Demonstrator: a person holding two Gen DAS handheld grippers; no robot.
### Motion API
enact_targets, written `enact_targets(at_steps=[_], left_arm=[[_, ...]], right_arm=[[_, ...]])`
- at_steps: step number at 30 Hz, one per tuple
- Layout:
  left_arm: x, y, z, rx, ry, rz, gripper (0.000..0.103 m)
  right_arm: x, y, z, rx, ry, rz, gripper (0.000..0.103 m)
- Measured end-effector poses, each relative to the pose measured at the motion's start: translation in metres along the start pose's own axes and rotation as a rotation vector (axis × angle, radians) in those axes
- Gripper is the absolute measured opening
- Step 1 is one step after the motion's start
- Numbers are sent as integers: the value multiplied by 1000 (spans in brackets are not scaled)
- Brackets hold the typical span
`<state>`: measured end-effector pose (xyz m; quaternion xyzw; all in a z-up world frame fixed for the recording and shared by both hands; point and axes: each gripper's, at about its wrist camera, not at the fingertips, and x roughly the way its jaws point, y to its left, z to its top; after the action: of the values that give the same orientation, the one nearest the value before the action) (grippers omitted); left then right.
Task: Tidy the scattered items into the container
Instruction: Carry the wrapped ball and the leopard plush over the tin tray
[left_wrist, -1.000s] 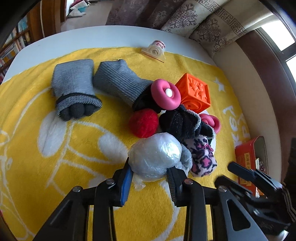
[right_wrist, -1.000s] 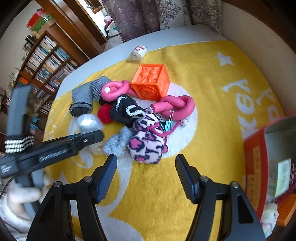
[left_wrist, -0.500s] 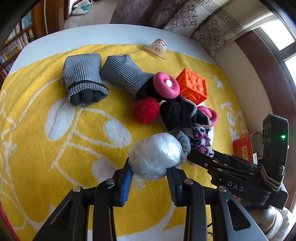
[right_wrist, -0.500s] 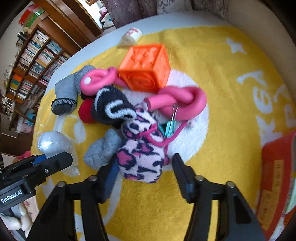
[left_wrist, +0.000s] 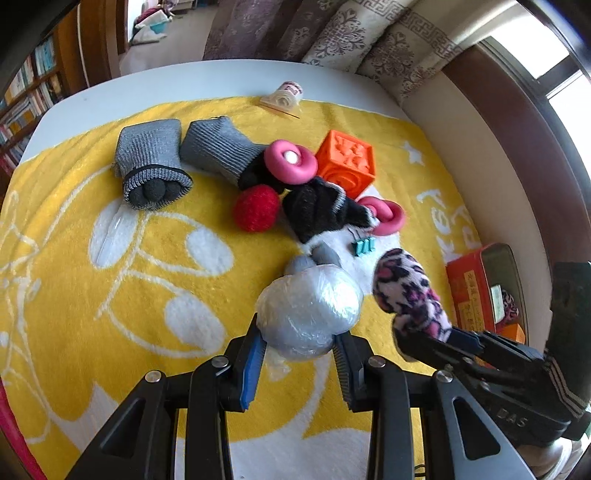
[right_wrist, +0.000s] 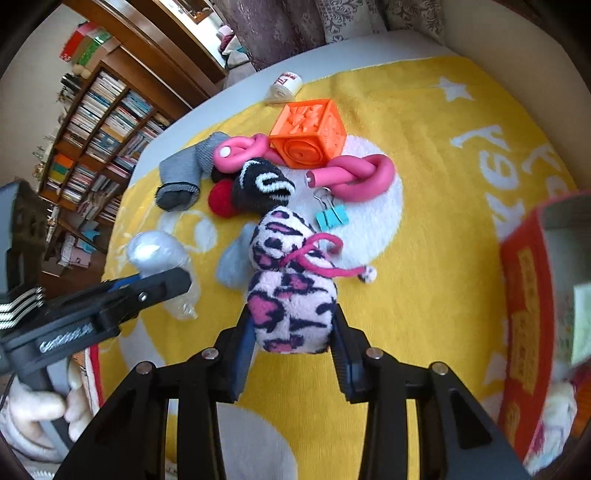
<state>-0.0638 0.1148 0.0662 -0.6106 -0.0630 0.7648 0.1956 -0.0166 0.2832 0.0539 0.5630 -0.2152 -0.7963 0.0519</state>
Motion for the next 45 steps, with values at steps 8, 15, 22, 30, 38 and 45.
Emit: enact_targets(at_steps=[8, 15, 22, 30, 38, 45], left_arm=[[-10, -33, -18, 51, -9, 9, 36], [-17, -73, -33, 114, -20, 5, 36], [-16, -132, -48, 203, -21, -22, 36], [-15, -193, -61, 297, -31, -52, 36], [-16, -231, -58, 344, -51, -62, 36], [-20, -268, -41, 388, -101, -80, 36]], right_arm=[[-40, -17, -26, 35, -65, 7, 42], [-81, -42, -45, 75, -148, 6, 42], [-125, -87, -70, 158, -237, -29, 42], [-170, -145, -91, 257, -318, -97, 42], [-189, -156, -71, 198, -394, -161, 42], [-182, -169, -33, 135, -435, -198, 48]])
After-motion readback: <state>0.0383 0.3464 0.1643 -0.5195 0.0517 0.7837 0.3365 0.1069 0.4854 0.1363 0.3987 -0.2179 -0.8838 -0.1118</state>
